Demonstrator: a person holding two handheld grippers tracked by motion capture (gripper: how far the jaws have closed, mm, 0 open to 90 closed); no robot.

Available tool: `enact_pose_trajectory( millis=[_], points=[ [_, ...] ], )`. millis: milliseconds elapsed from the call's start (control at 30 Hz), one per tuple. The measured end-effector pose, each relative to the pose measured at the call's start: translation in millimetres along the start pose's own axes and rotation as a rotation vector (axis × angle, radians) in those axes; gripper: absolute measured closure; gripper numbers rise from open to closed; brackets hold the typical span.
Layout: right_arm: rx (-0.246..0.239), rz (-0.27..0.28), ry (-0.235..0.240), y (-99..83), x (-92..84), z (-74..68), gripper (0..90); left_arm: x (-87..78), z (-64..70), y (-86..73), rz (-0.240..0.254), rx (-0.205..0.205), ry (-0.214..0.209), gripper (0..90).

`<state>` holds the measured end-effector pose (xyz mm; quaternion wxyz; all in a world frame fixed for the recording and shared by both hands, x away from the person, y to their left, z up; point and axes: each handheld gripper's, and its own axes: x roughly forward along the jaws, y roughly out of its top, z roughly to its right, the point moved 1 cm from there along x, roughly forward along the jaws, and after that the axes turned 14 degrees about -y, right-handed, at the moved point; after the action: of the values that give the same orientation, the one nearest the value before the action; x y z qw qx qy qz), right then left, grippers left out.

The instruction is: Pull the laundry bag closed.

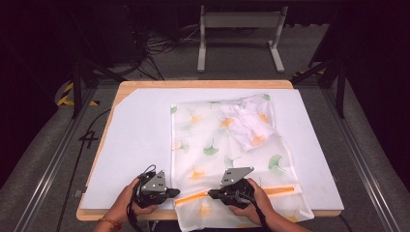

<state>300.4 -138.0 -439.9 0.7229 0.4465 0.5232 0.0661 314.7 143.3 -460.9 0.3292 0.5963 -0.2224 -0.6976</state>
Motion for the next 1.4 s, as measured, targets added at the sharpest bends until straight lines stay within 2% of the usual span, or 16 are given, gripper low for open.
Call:
enact_pose_trajectory(
  millis=[600, 933, 1400],
  points=[
    [0.013, -0.001, -0.012, -9.4, -12.2, 12.8, 90.0, 0.0, 0.4, 0.1, -0.002, -0.002, 0.004, 90.0],
    [0.020, 0.008, -0.011, -12.9, -19.5, 14.0, 90.0, -0.1, 0.4, 0.0, -0.002, -0.002, 0.005, 90.0],
    [0.043, 0.011, -0.043, -21.5, -30.6, 23.3, 90.0, -0.5, 0.0, -0.3, -0.004, -0.004, 0.003, 90.0]
  ],
)
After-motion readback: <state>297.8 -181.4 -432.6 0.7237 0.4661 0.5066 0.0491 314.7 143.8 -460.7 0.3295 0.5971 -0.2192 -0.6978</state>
